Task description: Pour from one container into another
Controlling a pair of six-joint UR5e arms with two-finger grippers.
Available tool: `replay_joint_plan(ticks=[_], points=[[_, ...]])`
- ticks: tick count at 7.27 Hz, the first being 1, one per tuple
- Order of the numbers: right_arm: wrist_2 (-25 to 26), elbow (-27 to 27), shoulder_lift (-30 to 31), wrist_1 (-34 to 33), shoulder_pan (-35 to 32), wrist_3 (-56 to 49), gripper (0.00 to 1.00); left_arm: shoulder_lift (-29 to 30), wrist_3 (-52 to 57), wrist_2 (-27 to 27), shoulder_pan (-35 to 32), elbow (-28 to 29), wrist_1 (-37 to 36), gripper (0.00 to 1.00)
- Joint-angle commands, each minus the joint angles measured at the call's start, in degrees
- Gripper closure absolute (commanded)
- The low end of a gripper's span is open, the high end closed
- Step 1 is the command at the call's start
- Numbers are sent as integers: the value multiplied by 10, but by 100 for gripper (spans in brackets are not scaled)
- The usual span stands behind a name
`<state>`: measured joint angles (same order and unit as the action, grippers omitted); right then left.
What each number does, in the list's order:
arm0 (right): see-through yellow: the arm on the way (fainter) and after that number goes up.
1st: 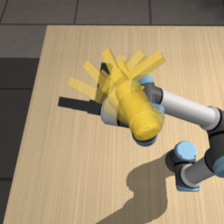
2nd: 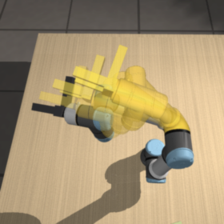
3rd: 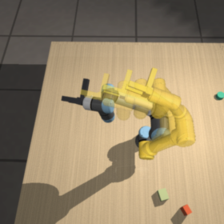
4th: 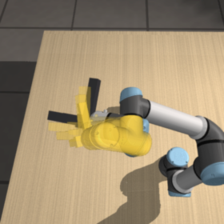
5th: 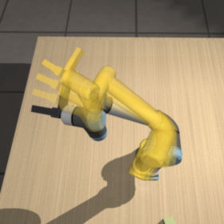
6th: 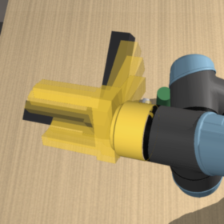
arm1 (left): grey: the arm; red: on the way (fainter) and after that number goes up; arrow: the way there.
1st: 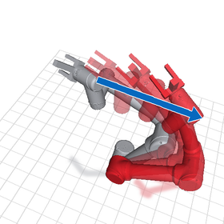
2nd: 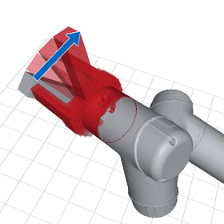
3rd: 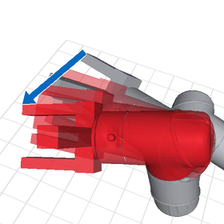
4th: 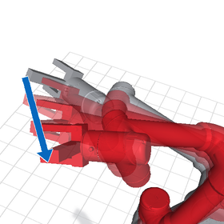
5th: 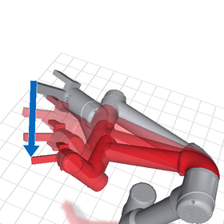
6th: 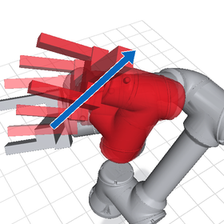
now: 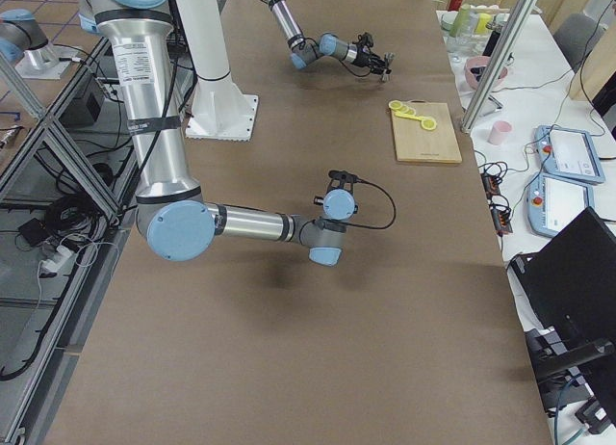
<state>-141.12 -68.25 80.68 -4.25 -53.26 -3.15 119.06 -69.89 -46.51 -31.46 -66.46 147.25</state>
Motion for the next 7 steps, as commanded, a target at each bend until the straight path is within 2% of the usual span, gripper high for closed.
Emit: replay_joint_plan(ticks=[1, 2, 3, 4, 5, 7], points=[[-1, 0, 0, 0, 0, 1, 55, -1, -1, 0, 0, 1, 0, 42], [0, -1, 0, 0, 0, 1, 67, 0, -1, 0, 0, 1, 1, 43], [-1, -1, 0, 0, 0, 1, 56, 0, -1, 0, 0, -2, 1, 66], [-1, -2, 0, 0, 0, 1, 41, -1, -2, 0, 0, -2, 1, 85], [-1, -4, 0, 0, 0, 1, 27, -1, -2, -1, 0, -2, 1, 99], [-1, -4, 0, 0, 0, 7, 28, -1, 0, -1, 0, -6, 3, 100]])
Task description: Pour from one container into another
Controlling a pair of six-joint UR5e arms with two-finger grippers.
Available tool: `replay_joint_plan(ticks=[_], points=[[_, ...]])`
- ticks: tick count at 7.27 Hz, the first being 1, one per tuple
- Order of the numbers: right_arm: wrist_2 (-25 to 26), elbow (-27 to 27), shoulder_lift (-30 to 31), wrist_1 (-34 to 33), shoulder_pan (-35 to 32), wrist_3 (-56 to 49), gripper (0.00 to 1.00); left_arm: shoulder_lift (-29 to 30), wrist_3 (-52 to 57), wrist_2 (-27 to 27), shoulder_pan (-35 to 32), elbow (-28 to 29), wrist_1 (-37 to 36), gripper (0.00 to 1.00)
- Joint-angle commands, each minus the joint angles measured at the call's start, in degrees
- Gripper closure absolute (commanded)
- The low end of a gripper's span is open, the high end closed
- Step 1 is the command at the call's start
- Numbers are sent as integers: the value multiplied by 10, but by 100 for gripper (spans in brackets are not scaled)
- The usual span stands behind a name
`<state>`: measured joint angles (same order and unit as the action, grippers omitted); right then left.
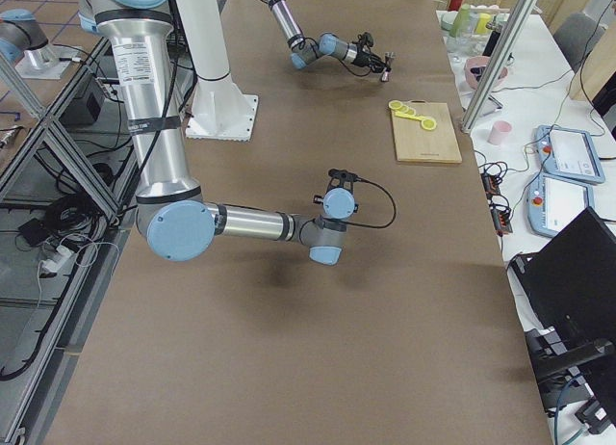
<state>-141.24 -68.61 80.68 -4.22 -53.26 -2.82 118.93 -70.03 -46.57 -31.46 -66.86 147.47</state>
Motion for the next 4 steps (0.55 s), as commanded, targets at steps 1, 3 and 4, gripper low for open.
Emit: replay_joint_plan(ticks=[1, 3, 4], points=[[1, -2, 0, 0, 0, 5, 28, -1, 3, 0, -1, -10, 2, 100], [2, -3, -2, 0, 0, 8, 28, -7, 9, -25, -3, -57, -1, 100], [3, -2, -4, -1, 0, 8, 29, -8, 40, -70, -2, -83, 2, 100]])
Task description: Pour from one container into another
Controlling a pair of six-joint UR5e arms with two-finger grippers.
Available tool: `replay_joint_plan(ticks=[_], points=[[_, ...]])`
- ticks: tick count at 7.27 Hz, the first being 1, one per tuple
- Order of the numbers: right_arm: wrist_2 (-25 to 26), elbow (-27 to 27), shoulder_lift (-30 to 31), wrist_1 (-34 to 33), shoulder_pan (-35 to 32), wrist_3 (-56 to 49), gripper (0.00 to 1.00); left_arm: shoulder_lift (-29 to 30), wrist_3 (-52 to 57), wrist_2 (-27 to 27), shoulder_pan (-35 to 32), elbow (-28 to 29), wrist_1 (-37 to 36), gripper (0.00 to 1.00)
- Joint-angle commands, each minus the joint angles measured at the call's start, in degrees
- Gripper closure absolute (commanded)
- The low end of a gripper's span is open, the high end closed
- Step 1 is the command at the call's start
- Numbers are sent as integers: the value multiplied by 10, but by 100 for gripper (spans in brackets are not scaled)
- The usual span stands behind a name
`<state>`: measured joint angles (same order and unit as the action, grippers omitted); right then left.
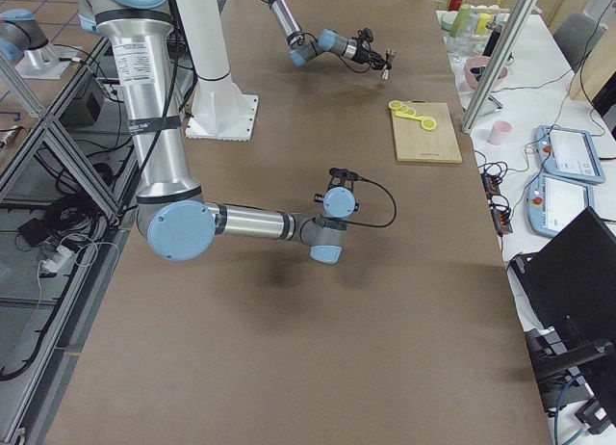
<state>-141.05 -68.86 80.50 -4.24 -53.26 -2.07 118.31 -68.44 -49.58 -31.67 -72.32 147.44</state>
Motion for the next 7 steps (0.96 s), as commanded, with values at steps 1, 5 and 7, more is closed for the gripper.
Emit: replay_joint_plan(ticks=[1, 5, 7], points=[[1, 3, -4, 0, 0, 1, 34, -2, 92, -56, 0, -46, 5, 100], [0, 0, -4, -1, 1, 4, 100, 6, 228, -138, -1, -77, 45, 100], [-9, -22, -8, -1, 1, 42, 100, 7, 331, -235, -1, -94, 61, 100]])
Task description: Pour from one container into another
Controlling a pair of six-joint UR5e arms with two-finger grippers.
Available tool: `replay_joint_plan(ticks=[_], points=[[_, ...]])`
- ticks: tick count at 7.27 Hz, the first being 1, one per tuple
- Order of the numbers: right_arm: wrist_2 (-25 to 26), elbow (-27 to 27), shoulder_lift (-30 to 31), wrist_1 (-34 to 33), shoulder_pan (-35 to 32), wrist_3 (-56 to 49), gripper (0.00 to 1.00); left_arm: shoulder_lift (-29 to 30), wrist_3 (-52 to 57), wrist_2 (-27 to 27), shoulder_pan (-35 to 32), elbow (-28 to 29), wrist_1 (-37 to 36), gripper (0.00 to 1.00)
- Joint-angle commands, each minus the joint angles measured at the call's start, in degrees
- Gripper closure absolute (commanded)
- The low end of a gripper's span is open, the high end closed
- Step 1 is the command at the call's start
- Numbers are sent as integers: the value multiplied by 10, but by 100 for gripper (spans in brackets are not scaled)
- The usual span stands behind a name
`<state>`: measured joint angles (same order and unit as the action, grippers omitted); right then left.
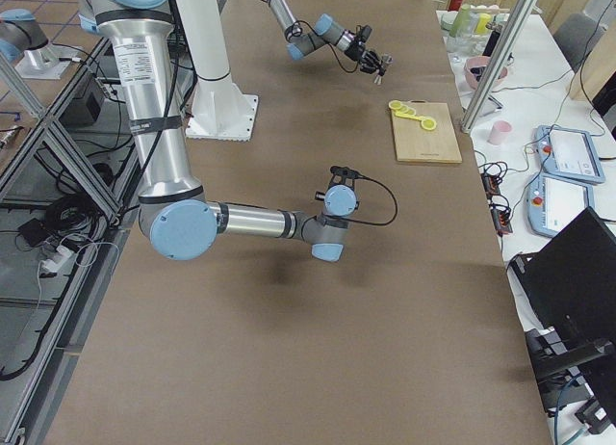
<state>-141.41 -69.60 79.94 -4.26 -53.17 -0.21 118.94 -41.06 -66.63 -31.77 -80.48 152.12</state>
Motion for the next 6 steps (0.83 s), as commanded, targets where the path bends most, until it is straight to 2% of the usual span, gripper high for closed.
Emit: replay_joint_plan(ticks=[1, 2, 3, 4, 6], points=[[-5, -30, -2, -5, -1, 28, 100, 7, 100, -117, -2, -18, 19, 100], [-7, -45, -1, -12, -12, 28, 100, 9, 121, -125, -2, -26, 26, 100], [-8, -45, -1, -12, -24, 27, 100, 9, 173, -191, -4, -26, 48, 100], [-8, -46, -9, -12, -26, 27, 100, 9, 256, -234, -14, -34, 57, 100], [-52, -67, -54, -97, -60, 25, 100, 9, 307, -332, -25, -35, 63, 100]])
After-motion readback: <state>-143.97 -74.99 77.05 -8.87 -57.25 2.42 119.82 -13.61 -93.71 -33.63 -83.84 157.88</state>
